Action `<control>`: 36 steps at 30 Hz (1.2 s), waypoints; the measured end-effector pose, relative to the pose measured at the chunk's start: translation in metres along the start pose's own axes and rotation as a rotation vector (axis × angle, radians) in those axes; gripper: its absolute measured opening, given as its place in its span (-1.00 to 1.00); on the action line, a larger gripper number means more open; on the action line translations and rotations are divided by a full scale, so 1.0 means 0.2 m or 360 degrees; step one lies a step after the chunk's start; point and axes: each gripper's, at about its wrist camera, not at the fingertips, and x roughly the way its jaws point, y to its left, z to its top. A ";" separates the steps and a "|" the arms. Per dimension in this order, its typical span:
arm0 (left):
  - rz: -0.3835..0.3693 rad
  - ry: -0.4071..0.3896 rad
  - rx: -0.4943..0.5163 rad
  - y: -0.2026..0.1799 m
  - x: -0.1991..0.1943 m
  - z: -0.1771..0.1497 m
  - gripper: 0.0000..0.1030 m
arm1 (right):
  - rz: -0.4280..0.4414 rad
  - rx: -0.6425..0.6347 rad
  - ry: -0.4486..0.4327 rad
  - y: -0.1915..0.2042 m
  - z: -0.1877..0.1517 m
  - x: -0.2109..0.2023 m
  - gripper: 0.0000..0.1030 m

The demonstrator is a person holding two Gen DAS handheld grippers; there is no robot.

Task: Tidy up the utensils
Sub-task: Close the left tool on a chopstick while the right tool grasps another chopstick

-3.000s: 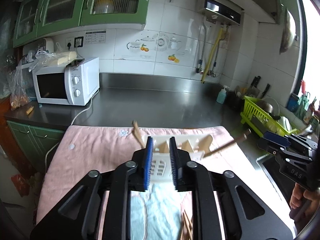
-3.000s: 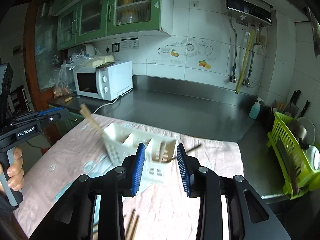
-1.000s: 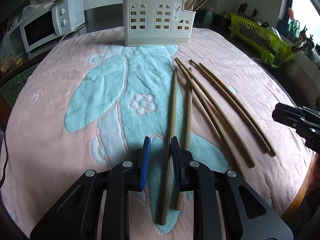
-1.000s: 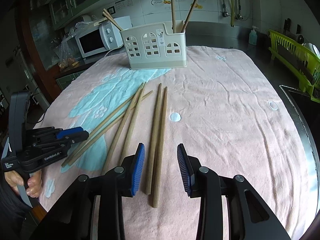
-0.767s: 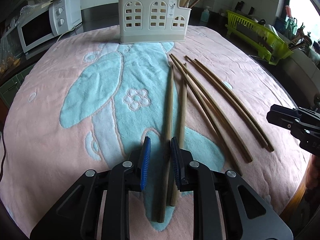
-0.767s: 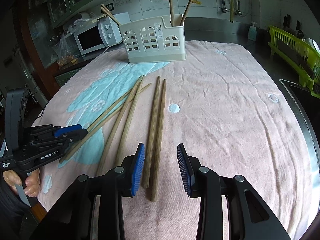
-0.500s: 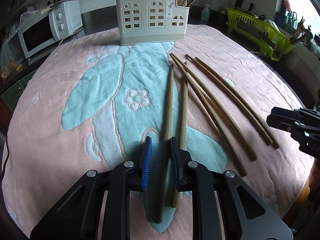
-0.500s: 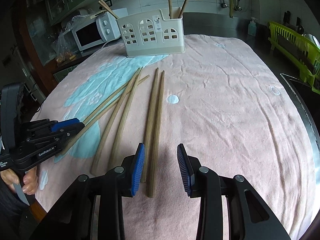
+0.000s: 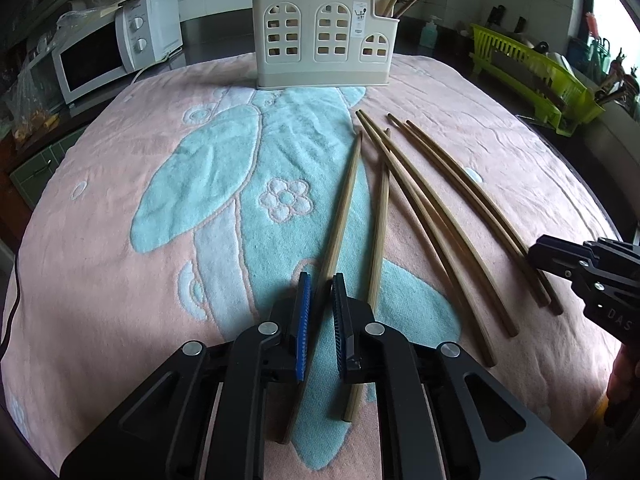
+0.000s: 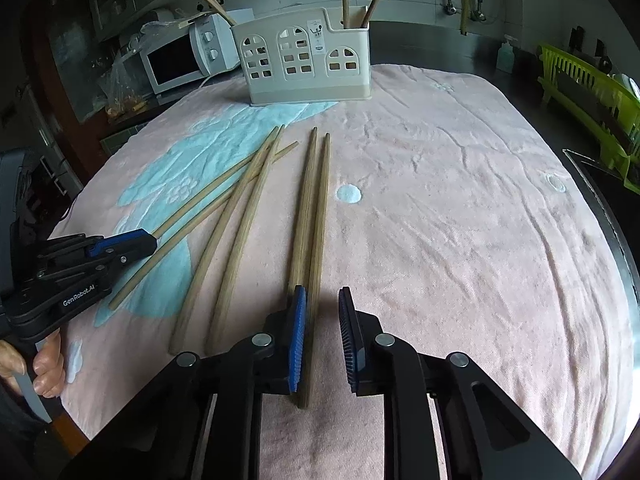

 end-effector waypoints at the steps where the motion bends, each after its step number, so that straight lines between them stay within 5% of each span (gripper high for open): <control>1: 0.0000 0.0003 0.0001 0.00 0.00 0.00 -0.80 | 0.0005 0.0000 0.0008 0.01 0.01 0.01 -0.73; 18: -0.0031 0.0029 0.0048 0.00 0.01 0.01 -0.80 | -0.0045 -0.0056 0.0010 0.04 0.04 0.05 -0.87; 25: -0.0071 0.0022 0.0008 0.02 0.00 0.02 -0.86 | -0.0056 -0.0068 -0.0097 0.03 0.08 -0.08 -0.87; 36: -0.0133 -0.0197 -0.0029 0.03 -0.17 0.11 -0.89 | -0.0021 -0.0070 -0.0324 0.03 0.23 -0.27 -0.87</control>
